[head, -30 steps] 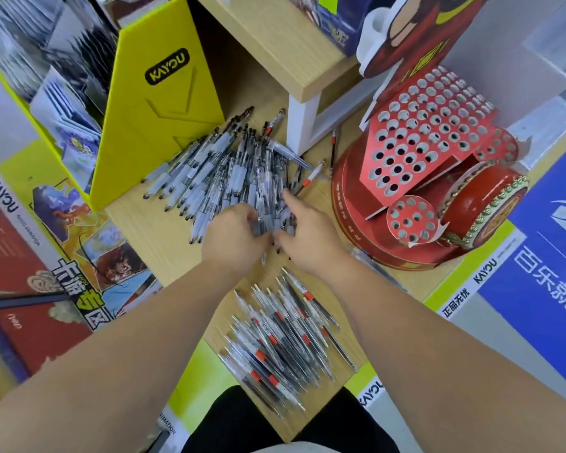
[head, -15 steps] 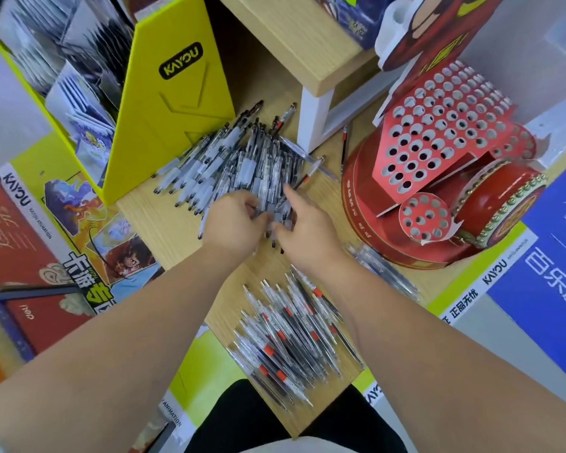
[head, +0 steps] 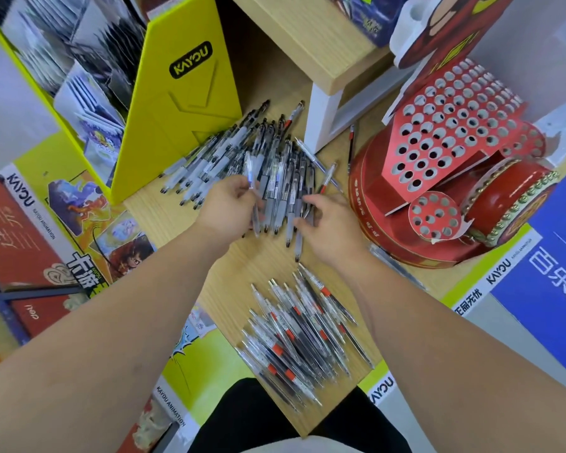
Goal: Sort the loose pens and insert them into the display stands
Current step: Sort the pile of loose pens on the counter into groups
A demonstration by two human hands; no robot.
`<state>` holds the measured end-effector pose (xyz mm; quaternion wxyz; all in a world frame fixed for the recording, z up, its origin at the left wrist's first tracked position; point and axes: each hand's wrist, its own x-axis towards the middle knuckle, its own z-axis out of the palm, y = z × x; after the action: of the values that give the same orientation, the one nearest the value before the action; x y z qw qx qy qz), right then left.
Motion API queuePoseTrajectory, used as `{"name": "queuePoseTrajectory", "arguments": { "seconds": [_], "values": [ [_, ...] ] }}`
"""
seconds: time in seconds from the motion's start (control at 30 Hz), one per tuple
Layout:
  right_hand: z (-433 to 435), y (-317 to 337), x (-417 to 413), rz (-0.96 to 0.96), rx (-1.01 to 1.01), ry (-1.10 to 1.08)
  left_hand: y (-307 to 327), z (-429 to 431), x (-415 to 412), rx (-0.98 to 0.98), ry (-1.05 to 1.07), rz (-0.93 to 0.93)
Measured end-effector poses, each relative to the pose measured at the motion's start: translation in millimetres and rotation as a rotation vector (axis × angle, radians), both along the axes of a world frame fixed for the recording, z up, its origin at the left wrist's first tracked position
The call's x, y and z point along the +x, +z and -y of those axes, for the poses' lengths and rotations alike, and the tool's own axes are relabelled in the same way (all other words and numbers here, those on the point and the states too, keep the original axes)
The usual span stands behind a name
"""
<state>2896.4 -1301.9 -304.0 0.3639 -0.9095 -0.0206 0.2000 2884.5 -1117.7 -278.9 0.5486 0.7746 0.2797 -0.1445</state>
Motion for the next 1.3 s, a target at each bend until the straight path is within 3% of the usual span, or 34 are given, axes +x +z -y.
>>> {"name": "queuePoseTrajectory", "arguments": {
  "seconds": [0.2, 0.33, 0.73, 1.1, 1.3],
  "values": [
    [3.1, -0.5, 3.4, 0.06, -0.002, -0.054, 5.5, -10.1, -1.6, -0.339, 0.178, -0.027],
    [-18.1, 2.7, 11.3, 0.143, 0.02, -0.035, 2.3, -9.7, -6.2, -0.258, 0.226, -0.018],
    [-55.6, 6.9, 24.8, 0.06, -0.141, -0.04, -15.8, 8.6, -6.4, 0.166, 0.099, 0.034],
    [-63.1, 5.4, 22.5, -0.074, -0.018, -0.054, -12.8, 7.4, -12.4, -0.001, 0.162, 0.014],
    [-47.8, 18.4, 3.5, -0.102, 0.256, -0.133, 2.3, 11.4, -27.5, -0.163, 0.229, 0.052]
  ]
}}
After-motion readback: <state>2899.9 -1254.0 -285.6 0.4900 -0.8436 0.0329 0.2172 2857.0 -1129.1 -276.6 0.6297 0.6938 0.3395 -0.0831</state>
